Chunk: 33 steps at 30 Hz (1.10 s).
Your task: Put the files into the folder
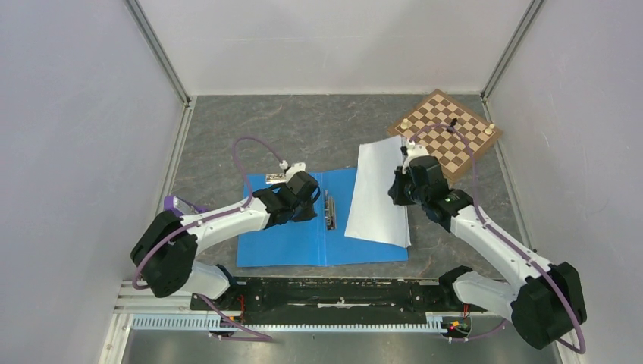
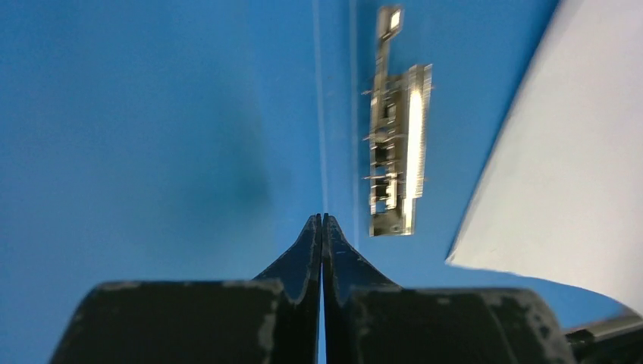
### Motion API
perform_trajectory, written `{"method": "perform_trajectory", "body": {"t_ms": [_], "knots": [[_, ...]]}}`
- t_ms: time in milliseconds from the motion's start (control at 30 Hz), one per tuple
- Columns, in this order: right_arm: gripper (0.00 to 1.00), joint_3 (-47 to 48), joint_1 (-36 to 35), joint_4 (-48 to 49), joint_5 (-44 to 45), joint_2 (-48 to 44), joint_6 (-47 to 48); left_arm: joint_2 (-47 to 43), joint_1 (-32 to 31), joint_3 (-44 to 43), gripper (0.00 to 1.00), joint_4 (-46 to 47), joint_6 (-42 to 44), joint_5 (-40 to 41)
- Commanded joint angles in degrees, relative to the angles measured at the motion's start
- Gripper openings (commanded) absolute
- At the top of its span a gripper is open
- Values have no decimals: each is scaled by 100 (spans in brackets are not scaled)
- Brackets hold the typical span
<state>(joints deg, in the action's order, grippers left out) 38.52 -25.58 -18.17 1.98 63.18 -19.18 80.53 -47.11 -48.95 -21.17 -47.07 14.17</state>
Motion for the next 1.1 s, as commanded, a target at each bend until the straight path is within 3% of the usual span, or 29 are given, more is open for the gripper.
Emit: {"method": "perform_trajectory", "body": {"t_ms": [0, 267, 467, 633, 800, 1067], "knots": [[0, 840, 10, 185, -909, -396, -39, 44, 71, 419, 2, 409, -395, -179], [0, 1340, -24, 664, -2230, -525, -763, -108, 90, 443, 2, 469, -651, 125], [0, 1291, -166, 1372, -2974, -442, -1558, -486, 774, 594, 2, 429, -530, 127], [0, 986, -544, 1856, -2995, -346, -2022, -632, 1096, 705, 2, 416, -507, 86], [0, 328, -528, 1668, -2534, -33, -1654, -521, 1143, 805, 2, 576, -573, -106], [0, -247, -498, 961, -788, 1126, -513, -126, 1134, 813, 2, 700, -533, -249]]}}
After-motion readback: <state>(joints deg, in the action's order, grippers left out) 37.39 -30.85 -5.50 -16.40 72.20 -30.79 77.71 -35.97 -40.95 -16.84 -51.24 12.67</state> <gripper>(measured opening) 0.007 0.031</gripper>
